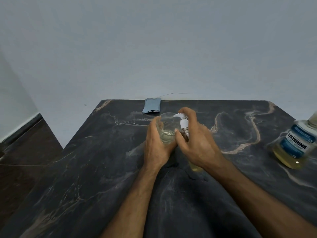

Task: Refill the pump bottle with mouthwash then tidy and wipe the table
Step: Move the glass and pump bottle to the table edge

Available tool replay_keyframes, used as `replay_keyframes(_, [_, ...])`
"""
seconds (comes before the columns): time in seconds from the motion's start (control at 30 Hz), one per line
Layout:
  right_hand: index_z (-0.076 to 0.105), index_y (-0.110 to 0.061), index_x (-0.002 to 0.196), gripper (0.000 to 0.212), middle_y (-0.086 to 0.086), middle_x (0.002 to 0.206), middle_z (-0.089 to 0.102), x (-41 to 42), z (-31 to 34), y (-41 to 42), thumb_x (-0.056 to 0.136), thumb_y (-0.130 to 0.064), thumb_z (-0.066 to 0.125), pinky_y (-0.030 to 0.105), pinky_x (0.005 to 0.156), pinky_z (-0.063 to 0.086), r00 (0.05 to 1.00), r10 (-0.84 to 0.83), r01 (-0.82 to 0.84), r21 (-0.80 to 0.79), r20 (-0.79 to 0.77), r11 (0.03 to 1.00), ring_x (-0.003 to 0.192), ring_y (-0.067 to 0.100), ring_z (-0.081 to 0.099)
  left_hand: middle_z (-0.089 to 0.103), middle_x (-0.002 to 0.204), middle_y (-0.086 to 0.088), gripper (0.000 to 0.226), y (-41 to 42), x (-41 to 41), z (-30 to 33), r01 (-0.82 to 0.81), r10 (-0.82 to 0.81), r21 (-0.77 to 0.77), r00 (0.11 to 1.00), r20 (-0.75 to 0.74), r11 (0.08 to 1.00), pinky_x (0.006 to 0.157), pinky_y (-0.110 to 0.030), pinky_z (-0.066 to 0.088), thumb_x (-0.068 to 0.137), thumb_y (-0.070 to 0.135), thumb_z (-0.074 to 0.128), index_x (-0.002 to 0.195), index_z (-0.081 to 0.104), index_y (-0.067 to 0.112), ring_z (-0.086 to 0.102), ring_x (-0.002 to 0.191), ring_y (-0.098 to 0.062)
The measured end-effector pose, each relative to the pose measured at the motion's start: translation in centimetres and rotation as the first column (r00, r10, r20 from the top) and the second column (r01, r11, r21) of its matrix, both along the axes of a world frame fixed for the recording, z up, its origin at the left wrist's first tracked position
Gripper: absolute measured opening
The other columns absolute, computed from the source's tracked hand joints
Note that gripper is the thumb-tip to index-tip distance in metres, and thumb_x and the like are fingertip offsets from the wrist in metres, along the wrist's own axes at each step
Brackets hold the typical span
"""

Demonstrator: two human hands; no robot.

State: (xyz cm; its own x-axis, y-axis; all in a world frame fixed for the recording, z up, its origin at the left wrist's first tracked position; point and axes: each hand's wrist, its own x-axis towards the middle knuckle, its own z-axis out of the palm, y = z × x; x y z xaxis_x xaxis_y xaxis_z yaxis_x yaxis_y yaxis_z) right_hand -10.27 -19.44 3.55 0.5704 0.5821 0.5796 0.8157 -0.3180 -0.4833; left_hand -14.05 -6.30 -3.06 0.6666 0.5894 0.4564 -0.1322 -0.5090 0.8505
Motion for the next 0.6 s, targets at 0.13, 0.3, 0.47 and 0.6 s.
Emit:
replay_keyframes(0.13, [0.032,-0.032,0.127,0.041,-0.019,0.064,0.048,0.0,-0.1,0.2,0.092,-0.027,0.054,0.01,0.051,0.027,0.999,-0.037,0.037,-0.01,0.032,0.999,0.056,-0.004,0.051,0.054,0.122,0.022,0.085,-0.1,0.0,0.1,-0.004,0.004,-0.004,1.0,0.004,1.0,0.075,-0.003,0.042,0.063,0.061,0.077,0.135,0.034,0.045,0.055,0.107,0.009])
replay_keyframes(0.3, [0.027,-0.035,0.138,0.054,-0.017,0.065,0.05,0.4,-0.3,-0.3,0.093,-0.028,0.056,0.014,0.054,0.034,0.999,-0.046,0.046,0.009,-0.004,0.999,0.057,-0.003,0.052,0.052,0.131,0.016,0.09,-0.1,0.1,-0.1,0.012,-0.012,-0.015,1.0,0.006,1.0,0.088,-0.02,0.05,0.062,0.062,0.079,0.137,0.036,0.036,0.053,0.118,0.001])
replay_keyframes(0.47, [0.029,-0.032,0.126,0.043,-0.008,0.068,0.057,1.0,-0.1,-0.8,0.093,-0.022,0.056,0.02,0.049,0.042,0.998,-0.064,0.064,0.024,0.0,0.998,0.056,0.004,0.056,0.049,0.132,0.018,0.097,0.0,0.1,-0.1,0.028,-0.028,-0.024,1.0,0.004,0.999,0.091,-0.018,0.048,0.058,0.062,0.083,0.138,0.033,0.039,0.051,0.121,0.003])
replay_keyframes(0.6, [0.03,-0.032,0.123,0.041,-0.008,0.069,0.057,1.1,-0.1,-1.1,0.093,-0.021,0.056,0.026,0.049,0.046,0.997,-0.071,0.071,0.025,0.004,0.997,0.055,0.005,0.056,0.053,0.134,0.01,0.099,0.2,0.2,-0.4,0.017,-0.017,-0.024,1.0,-0.003,1.0,0.095,-0.034,0.054,0.058,0.052,0.089,0.139,0.034,0.033,0.054,0.122,-0.007])
